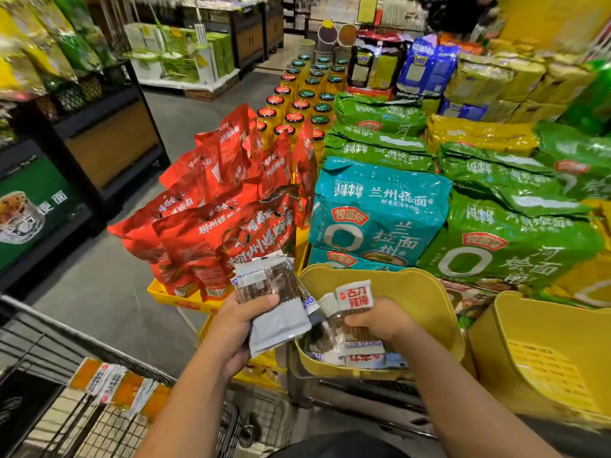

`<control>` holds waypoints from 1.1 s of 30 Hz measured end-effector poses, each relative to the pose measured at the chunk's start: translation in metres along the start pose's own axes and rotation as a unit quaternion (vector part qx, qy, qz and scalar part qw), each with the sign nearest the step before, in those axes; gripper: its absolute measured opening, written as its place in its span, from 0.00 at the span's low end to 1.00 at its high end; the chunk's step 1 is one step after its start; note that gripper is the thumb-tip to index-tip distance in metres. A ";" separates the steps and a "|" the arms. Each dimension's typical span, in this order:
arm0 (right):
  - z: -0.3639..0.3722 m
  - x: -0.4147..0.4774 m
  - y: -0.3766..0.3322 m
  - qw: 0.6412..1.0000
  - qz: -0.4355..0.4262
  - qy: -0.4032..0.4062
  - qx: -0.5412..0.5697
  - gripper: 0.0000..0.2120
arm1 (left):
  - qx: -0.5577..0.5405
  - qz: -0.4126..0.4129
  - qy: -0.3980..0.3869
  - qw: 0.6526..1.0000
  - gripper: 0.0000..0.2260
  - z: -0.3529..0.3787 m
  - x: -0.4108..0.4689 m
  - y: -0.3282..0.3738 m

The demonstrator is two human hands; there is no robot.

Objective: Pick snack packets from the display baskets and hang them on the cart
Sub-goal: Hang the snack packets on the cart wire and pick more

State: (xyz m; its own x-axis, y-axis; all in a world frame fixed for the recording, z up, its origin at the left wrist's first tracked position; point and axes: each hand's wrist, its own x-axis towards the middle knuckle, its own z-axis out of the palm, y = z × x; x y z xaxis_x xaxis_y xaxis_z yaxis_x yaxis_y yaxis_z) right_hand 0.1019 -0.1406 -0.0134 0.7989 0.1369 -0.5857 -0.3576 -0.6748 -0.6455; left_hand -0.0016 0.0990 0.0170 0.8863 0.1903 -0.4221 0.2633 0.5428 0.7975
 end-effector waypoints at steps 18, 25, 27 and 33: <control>-0.022 0.010 0.017 0.948 -0.023 -0.031 -0.315 0.33 | 0.092 0.009 -0.081 0.992 0.29 0.041 0.013 -0.004; -0.060 -0.014 0.012 0.991 -0.098 0.024 0.084 0.22 | 0.114 0.000 -0.098 0.989 0.25 0.066 0.013 -0.014; -0.061 -0.028 -0.001 0.957 -0.119 -0.084 0.252 0.22 | 0.120 0.009 -0.089 0.989 0.23 0.080 0.016 -0.018; -0.055 -0.039 -0.005 0.946 -0.145 -0.104 0.269 0.15 | 0.176 -0.017 -0.091 0.980 0.13 0.118 0.017 -0.028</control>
State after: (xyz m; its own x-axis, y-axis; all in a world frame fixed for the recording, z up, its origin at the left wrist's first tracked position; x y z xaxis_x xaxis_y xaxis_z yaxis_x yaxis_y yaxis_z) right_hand 0.0987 -0.1825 0.0397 0.8086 0.4371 -0.3939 -0.3780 -0.1271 -0.9170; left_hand 0.0512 -0.0093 0.0382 0.9197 0.0100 -0.3925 0.3804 0.2243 0.8972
